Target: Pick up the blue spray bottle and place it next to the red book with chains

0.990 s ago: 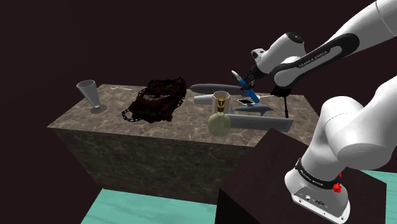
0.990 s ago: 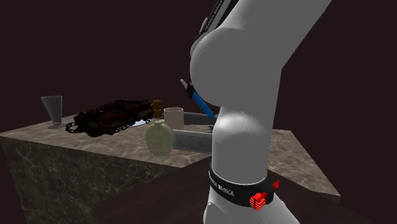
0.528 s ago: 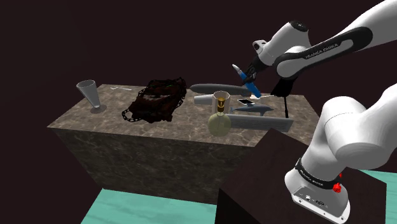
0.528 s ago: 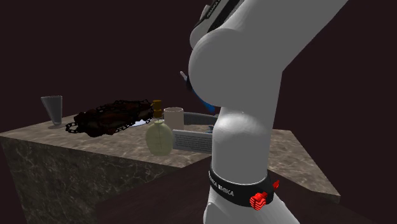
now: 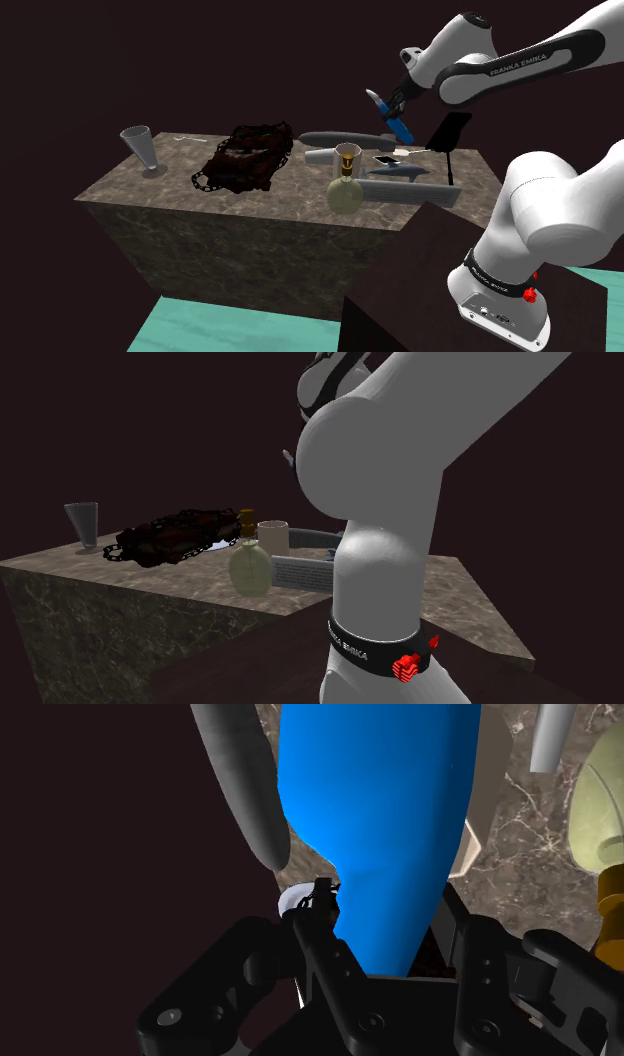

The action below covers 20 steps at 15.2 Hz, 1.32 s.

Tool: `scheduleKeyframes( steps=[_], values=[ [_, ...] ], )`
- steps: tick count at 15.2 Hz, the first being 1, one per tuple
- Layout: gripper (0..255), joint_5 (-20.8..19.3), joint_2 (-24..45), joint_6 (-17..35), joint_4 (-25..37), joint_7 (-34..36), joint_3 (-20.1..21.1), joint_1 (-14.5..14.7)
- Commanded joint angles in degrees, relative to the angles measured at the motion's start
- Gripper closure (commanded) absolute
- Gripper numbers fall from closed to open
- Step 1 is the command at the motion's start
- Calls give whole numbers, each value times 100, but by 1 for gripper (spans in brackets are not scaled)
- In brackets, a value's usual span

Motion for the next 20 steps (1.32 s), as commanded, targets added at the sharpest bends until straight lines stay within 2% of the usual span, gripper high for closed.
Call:
scheduleKeyframes(
  steps=[1, 5, 9, 13, 16, 18, 20],
  values=[
    [255, 62, -132, -219, 83, -23, 103, -7],
    [255, 171, -296, -540, 240, -55, 255, 6],
    [255, 456, 591, -173, 767, 222, 113, 676],
    [255, 929, 1466, 93, 1373, 301, -195, 1438],
    [255, 1489, 2138, 237, 1873, 175, -590, 2123],
    [255, 2033, 2622, 309, 2228, -49, -973, 2674],
    [255, 2859, 3190, 358, 2603, -482, -1513, 3354]
  ],
)
